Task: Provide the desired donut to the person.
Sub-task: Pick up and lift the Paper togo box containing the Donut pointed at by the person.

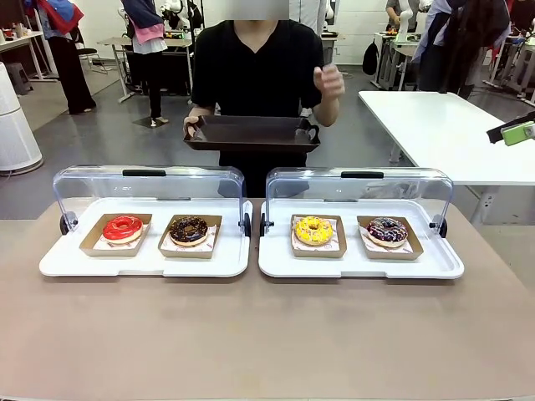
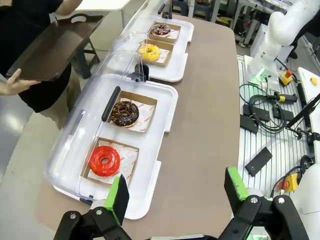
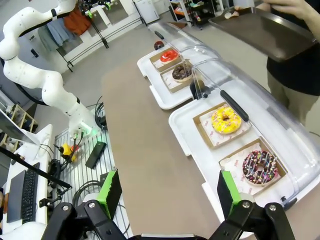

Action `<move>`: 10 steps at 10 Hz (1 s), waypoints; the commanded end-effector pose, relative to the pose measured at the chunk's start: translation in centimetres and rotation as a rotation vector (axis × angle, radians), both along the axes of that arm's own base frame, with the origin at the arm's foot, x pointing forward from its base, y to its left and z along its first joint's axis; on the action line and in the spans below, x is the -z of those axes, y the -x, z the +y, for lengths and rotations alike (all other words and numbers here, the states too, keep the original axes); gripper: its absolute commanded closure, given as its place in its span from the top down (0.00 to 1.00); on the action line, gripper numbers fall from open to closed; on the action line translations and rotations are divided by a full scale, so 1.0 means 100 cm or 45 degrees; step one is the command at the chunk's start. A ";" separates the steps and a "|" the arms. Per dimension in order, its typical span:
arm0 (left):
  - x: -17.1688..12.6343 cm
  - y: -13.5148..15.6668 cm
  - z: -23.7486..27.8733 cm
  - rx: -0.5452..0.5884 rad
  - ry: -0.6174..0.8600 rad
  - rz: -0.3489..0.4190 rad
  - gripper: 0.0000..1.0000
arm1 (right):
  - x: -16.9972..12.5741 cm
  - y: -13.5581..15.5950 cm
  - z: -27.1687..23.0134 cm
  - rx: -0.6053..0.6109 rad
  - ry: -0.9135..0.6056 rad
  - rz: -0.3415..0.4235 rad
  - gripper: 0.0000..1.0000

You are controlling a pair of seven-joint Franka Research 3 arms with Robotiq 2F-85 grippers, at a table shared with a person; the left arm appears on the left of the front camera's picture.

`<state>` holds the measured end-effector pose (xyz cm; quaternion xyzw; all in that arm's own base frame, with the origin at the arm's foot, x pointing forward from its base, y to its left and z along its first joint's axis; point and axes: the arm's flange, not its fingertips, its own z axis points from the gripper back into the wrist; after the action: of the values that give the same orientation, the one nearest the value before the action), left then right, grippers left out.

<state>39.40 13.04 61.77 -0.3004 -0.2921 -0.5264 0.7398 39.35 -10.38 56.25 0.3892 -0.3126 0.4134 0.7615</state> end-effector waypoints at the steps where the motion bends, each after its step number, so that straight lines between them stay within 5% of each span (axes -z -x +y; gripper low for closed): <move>1: -0.001 0.001 0.000 0.010 -0.001 0.004 1.00 | -0.001 0.000 0.001 -0.008 -0.015 -0.007 1.00; 10: -0.001 0.001 0.000 0.010 -0.001 0.004 1.00 | -0.001 0.000 0.001 -0.008 -0.015 -0.007 1.00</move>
<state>39.40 13.04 61.77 -0.3006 -0.2919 -0.5265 0.7397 39.34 -10.38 56.25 0.3895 -0.3124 0.4135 0.7614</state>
